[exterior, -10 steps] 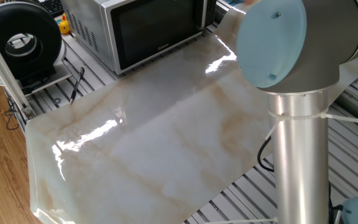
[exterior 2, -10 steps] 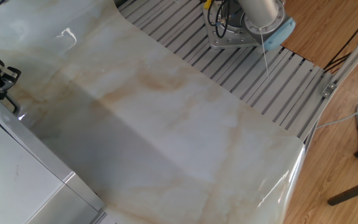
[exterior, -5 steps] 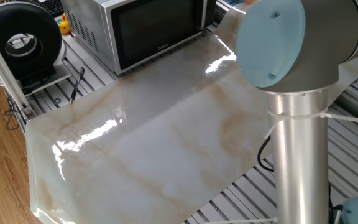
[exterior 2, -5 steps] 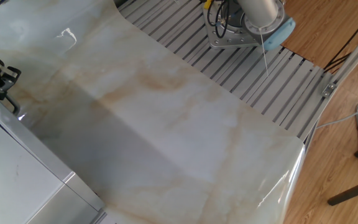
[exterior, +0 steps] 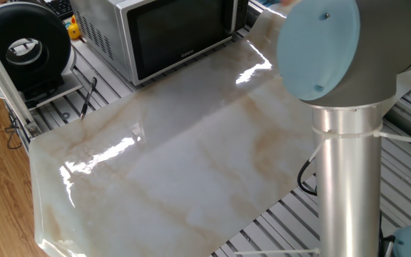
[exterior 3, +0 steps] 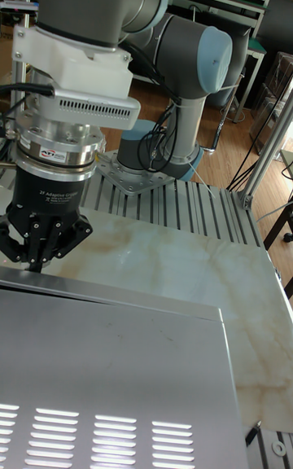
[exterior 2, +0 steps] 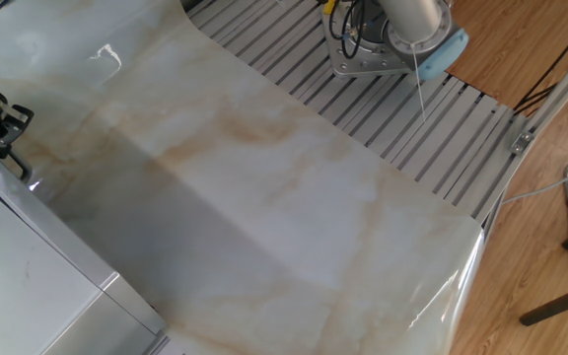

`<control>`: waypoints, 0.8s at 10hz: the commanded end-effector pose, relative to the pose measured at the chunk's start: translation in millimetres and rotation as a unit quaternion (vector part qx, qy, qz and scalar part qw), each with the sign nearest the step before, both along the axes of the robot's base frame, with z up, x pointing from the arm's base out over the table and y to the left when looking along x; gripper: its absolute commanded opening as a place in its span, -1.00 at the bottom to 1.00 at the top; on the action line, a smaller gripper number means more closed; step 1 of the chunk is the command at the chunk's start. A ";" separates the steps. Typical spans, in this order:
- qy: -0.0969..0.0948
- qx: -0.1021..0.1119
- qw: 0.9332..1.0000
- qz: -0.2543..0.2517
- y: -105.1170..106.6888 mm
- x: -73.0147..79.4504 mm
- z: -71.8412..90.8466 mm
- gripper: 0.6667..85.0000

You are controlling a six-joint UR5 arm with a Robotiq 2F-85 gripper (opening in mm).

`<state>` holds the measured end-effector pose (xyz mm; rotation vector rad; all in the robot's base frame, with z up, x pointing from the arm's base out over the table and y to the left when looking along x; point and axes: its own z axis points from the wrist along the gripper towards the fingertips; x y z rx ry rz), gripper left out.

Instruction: Close the microwave door

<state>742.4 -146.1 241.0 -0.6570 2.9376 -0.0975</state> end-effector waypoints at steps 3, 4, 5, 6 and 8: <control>-0.010 0.008 0.999 -0.038 -1.9 -8.7 7.3 -0.98; -0.009 0.011 0.999 -0.051 -1.5 -9.1 7.2 -0.98; -0.012 0.014 0.998 -0.057 -0.3 -7.9 7.4 -0.98; -0.013 0.027 0.997 -0.066 5.6 -7.0 7.5 -0.98; -0.013 0.048 0.995 -0.085 14.7 -6.2 7.8 -0.98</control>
